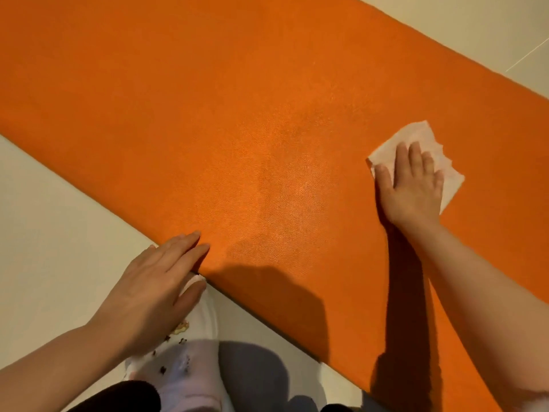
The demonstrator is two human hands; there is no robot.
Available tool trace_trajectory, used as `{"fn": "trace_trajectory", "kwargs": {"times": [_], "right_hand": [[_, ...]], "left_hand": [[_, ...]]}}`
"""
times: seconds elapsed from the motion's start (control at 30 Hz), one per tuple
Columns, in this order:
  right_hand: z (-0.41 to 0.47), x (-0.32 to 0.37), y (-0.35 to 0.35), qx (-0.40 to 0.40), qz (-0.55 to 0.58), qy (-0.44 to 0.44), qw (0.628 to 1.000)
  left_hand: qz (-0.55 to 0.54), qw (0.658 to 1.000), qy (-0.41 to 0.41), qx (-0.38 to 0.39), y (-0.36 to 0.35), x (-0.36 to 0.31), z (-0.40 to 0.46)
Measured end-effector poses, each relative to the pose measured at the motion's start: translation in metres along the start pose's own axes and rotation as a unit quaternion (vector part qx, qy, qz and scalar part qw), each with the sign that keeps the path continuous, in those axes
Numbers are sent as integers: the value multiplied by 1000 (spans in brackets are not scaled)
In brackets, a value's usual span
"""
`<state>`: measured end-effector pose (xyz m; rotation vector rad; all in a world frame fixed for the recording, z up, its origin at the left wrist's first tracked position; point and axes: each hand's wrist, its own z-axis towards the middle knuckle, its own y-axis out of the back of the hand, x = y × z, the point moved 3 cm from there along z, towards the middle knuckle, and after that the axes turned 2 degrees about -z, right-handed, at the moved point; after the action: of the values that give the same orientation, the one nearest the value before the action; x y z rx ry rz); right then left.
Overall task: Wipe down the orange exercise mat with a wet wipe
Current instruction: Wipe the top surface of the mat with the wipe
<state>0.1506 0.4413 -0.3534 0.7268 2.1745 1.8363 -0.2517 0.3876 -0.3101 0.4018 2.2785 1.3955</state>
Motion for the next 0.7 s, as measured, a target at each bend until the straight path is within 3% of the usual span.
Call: {"fn": "trace_trajectory", "kwargs": {"times": [0.1, 0.17, 0.27, 0.33, 0.4, 0.5, 0.57, 0.7], "right_hand": [[-11, 36, -9, 14, 7, 9, 1000], [-42, 84, -22, 40, -12, 144, 989], [-104, 165, -40, 122, -28, 398, 909], [-112, 198, -44, 160, -48, 472, 866], [-88, 211, -41, 138, -93, 505, 847], [-37, 211, -34, 129, -138, 492, 850], [-2, 203, -26, 133, -124, 425, 887], [70, 139, -2, 105, -86, 247, 959]], "left_hand": [[-12, 1000, 8, 7, 4, 1, 5], [-16, 1000, 12, -1, 11, 1, 12], [12, 999, 40, -9, 24, 6, 23], [11, 995, 95, -1, 30, 12, 28], [-15, 988, 153, 6, 29, 17, 33], [-18, 981, 178, 78, 24, 19, 36], [8, 978, 171, 118, 27, 18, 35], [36, 981, 150, 120, 32, 21, 35]]}}
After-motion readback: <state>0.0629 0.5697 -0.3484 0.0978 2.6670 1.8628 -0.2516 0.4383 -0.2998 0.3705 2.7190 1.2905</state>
